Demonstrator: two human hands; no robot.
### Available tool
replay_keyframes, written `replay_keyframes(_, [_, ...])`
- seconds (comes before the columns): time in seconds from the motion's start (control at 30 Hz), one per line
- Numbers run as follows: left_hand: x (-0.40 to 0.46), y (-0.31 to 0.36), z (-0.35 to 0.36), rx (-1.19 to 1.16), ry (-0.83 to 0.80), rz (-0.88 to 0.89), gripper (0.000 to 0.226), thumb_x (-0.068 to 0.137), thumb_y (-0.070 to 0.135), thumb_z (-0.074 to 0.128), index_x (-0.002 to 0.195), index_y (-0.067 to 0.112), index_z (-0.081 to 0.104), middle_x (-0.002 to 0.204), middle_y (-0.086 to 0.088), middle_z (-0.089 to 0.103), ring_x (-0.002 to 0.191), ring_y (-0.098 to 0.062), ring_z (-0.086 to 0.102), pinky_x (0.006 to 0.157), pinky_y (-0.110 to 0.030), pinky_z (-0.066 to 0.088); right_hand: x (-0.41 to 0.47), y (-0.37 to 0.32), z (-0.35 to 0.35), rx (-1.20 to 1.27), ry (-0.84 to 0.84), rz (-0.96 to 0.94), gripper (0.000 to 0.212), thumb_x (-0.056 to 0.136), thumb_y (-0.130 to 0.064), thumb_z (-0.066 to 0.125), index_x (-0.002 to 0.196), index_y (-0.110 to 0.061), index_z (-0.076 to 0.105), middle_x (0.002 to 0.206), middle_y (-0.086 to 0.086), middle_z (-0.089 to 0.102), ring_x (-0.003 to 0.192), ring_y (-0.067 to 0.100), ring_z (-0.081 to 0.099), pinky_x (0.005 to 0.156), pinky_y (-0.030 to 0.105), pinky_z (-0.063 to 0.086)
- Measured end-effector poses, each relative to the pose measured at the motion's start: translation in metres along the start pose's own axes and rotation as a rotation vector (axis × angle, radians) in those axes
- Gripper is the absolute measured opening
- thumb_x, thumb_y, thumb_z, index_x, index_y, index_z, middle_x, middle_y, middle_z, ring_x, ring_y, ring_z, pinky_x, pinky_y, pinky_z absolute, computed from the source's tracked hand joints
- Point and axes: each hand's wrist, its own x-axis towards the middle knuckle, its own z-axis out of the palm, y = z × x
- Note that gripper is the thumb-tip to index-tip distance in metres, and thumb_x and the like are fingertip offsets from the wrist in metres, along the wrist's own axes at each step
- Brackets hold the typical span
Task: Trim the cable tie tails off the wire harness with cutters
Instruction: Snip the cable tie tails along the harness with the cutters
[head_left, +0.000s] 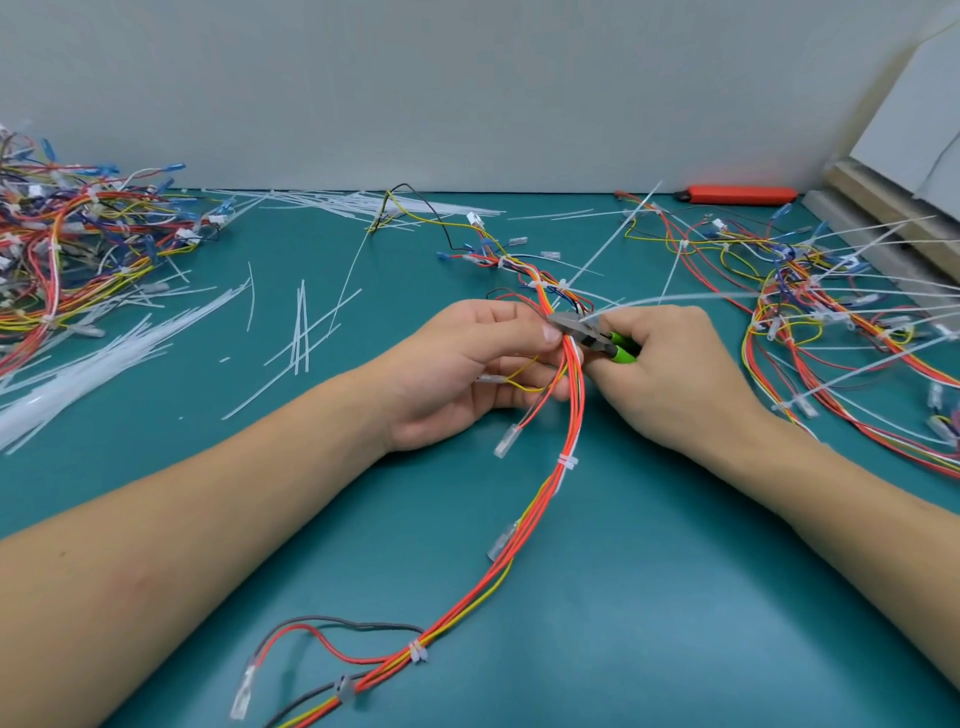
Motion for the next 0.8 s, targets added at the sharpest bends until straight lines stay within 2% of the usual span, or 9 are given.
replay_keyframes(0.07, [-0.0001, -0.0001, 0.0004, -0.001, 0.002, -0.002, 0.032, 0.098, 0.011, 0.058, 0.072, 0.023, 0.073, 0.083, -0.004, 0.073, 0.069, -0.014, 0.07, 0.063, -0.021, 0.054, -0.001, 0.0006, 0.0004, -0.004, 0.004, 0.004, 0.023, 0.078, -0.036, 0.059, 0.072, -0.014, 0.064, 0.058, 0.004, 0.05, 0.062, 0.025, 0.046, 0.061, 0.042, 0.049])
replay_keyframes(0.13, [0.0, -0.0004, 0.0005, -0.007, 0.007, -0.004, 0.029, 0.098, 0.01, 0.058, 0.074, 0.021, 0.071, 0.082, -0.003, 0.073, 0.068, -0.013, 0.07, 0.063, -0.021, 0.054, -0.0026, 0.0, -0.0005, 0.029, 0.034, 0.013, 0.021, 0.076, -0.036, 0.058, 0.077, -0.018, 0.069, 0.062, -0.001, 0.057, 0.067, 0.024, 0.052, 0.066, 0.041, 0.051])
replay_keyframes(0.23, [0.0008, -0.0009, 0.0001, -0.024, 0.017, -0.01, 0.018, 0.098, 0.007, 0.057, 0.083, 0.014, 0.063, 0.081, -0.003, 0.073, 0.067, -0.014, 0.07, 0.061, -0.021, 0.054, -0.003, -0.0017, -0.0012, 0.033, 0.063, -0.039, 0.026, 0.075, -0.033, 0.06, 0.095, -0.027, 0.075, 0.09, -0.016, 0.069, 0.099, 0.017, 0.061, 0.087, 0.03, 0.046])
replay_keyframes(0.33, [0.0015, -0.0014, -0.0001, -0.033, 0.025, -0.008, 0.016, 0.098, 0.007, 0.057, 0.084, 0.012, 0.062, 0.081, -0.004, 0.073, 0.067, -0.013, 0.07, 0.061, -0.021, 0.055, -0.0021, -0.0012, -0.0019, 0.028, 0.056, -0.054, 0.042, 0.076, -0.034, 0.06, 0.114, -0.026, 0.073, 0.112, -0.015, 0.07, 0.116, 0.015, 0.059, 0.099, 0.025, 0.04])
replay_keyframes(0.4, [0.0011, -0.0012, 0.0001, -0.036, 0.021, -0.007, 0.021, 0.098, 0.007, 0.057, 0.08, 0.015, 0.064, 0.081, -0.005, 0.073, 0.067, -0.014, 0.07, 0.062, -0.021, 0.055, -0.0021, 0.0, -0.0018, 0.046, 0.051, -0.049, 0.041, 0.076, -0.034, 0.061, 0.114, -0.027, 0.073, 0.113, -0.014, 0.07, 0.116, 0.017, 0.062, 0.102, 0.029, 0.044])
replay_keyframes(0.53, [0.0012, -0.0013, 0.0001, -0.036, 0.019, -0.008, 0.029, 0.098, 0.007, 0.058, 0.074, 0.019, 0.068, 0.081, -0.005, 0.073, 0.068, -0.015, 0.071, 0.062, -0.021, 0.055, -0.0012, 0.0038, -0.0006, 0.039, 0.044, -0.064, 0.023, 0.083, -0.023, 0.072, 0.105, -0.029, 0.074, 0.106, -0.011, 0.072, 0.107, 0.017, 0.065, 0.099, 0.041, 0.051])
replay_keyframes(0.7, [0.0014, -0.0018, -0.0001, -0.032, 0.016, -0.001, 0.031, 0.098, 0.008, 0.058, 0.072, 0.022, 0.069, 0.082, -0.005, 0.073, 0.069, -0.016, 0.071, 0.062, -0.022, 0.054, -0.0002, 0.0035, -0.0003, 0.03, 0.034, -0.053, 0.016, 0.083, -0.023, 0.072, 0.098, -0.026, 0.073, 0.098, -0.009, 0.072, 0.1, 0.019, 0.064, 0.092, 0.042, 0.052])
replay_keyframes(0.8, [0.0019, -0.0021, -0.0007, -0.033, 0.007, 0.002, 0.028, 0.098, 0.009, 0.058, 0.074, 0.02, 0.067, 0.082, -0.005, 0.073, 0.069, -0.016, 0.071, 0.062, -0.022, 0.054, 0.0006, 0.0036, -0.0005, 0.025, 0.039, -0.034, 0.015, 0.078, -0.034, 0.064, 0.082, -0.021, 0.07, 0.074, -0.006, 0.065, 0.079, 0.019, 0.059, 0.077, 0.044, 0.053])
